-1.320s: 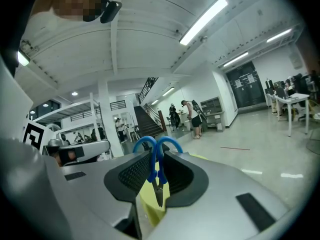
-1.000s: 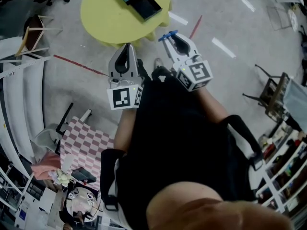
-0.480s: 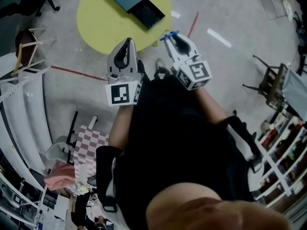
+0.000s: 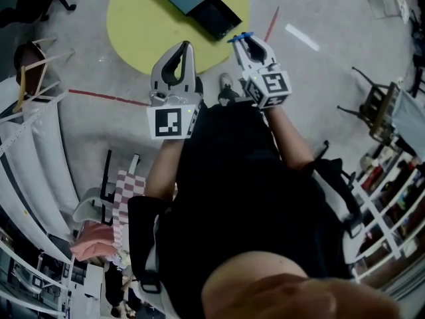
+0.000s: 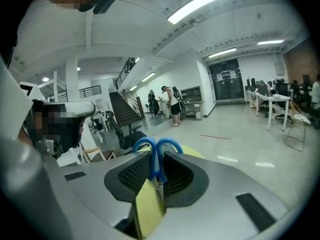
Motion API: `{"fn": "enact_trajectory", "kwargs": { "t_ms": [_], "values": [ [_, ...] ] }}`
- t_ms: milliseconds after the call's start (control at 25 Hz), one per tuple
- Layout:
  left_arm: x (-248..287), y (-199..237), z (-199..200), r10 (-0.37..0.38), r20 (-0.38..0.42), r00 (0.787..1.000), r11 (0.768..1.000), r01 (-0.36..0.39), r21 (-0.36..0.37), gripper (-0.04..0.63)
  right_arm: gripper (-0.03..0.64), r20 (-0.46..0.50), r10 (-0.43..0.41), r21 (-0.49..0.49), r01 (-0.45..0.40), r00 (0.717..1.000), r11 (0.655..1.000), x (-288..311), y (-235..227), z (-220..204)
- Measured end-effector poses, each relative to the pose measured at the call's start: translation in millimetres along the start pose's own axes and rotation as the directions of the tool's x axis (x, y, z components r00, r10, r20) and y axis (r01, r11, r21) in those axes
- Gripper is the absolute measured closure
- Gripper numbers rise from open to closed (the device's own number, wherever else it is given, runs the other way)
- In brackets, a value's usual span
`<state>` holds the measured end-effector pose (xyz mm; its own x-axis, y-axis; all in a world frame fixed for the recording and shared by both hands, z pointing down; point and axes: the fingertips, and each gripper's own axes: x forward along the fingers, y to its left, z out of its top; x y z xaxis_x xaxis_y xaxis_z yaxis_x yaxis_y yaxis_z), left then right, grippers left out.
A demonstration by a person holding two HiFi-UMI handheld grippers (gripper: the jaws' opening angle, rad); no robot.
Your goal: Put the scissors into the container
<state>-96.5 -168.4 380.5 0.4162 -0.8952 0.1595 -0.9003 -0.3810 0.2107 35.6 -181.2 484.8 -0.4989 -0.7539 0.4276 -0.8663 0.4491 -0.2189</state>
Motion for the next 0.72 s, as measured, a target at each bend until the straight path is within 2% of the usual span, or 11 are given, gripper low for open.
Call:
{"fn": "enact_trajectory", "kwargs": {
  "t_ms": [520,720],
  "values": [
    [18.5,27.9,-8.2,-0.011,-0.008,1.000,1.000,0.011,-0.014,0.597,0.535,-0.135,-0.071,0.027,0.076,0.988,0.997,63.8,-36.4,-71.9],
    [19.5,29.4,-12.2,-0.004,-0.007,1.000,1.000,0.003,-0.029,0.597,0.535,-0.160,-0.060,0.020,0.065,0.985,0.998,76.2,-40.3,-88.5]
  ]
}}
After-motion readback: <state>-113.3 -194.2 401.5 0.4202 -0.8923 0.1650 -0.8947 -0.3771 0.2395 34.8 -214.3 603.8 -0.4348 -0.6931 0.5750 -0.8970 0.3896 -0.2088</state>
